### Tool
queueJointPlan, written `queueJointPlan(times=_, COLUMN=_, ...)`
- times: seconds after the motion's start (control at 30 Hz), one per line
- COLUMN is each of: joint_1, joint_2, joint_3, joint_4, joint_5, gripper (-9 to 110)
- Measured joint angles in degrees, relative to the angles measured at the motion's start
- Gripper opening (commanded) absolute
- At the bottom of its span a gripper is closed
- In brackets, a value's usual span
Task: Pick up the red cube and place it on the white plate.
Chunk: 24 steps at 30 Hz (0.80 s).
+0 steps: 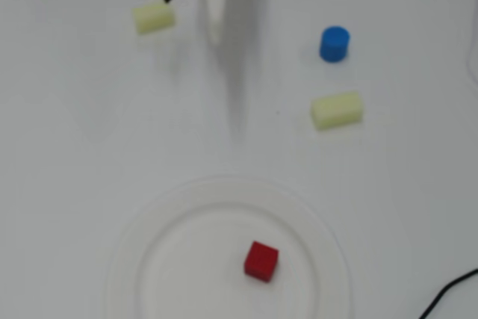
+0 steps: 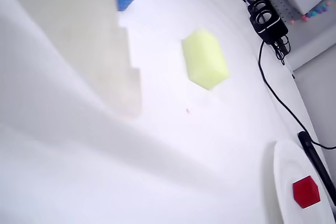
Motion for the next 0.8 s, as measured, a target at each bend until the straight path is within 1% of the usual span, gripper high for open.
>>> queueJointPlan(times=0.23, joint_1=-3.3, joint_2=6.9, joint_3=10.5, joint_4=1.2, joint_5=4.3, gripper=44)
queueJointPlan(times=0.37, joint_1=-3.6, joint_2=7.3, joint_3=12.1, joint_4=4.0, joint_5=6.8, gripper=46)
queueJointPlan(times=0.47, joint_1=-3.6, joint_2=7.3, joint_3=12.2, joint_4=7.1, joint_5=8.7, gripper=43)
queueJointPlan(times=0.5, joint_1=-3.6, joint_2=7.3, joint_3=12.2, joint_4=8.1, joint_5=9.3, gripper=39)
queueJointPlan(times=0.53, joint_1=-3.6, joint_2=7.3, joint_3=12.2, joint_4=8.7, joint_5=9.6, gripper=33)
queueJointPlan(times=0.67, joint_1=-4.3, joint_2=7.3, joint_3=12.2, joint_4=9.9, joint_5=8.9, gripper=3)
queueJointPlan(times=0.7, joint_1=-4.8, joint_2=7.3, joint_3=12.2, joint_4=9.9, joint_5=8.8, gripper=0)
queueJointPlan(times=0.8, joint_1=-4.9, joint_2=7.3, joint_3=12.2, joint_4=9.9, joint_5=8.8, gripper=0)
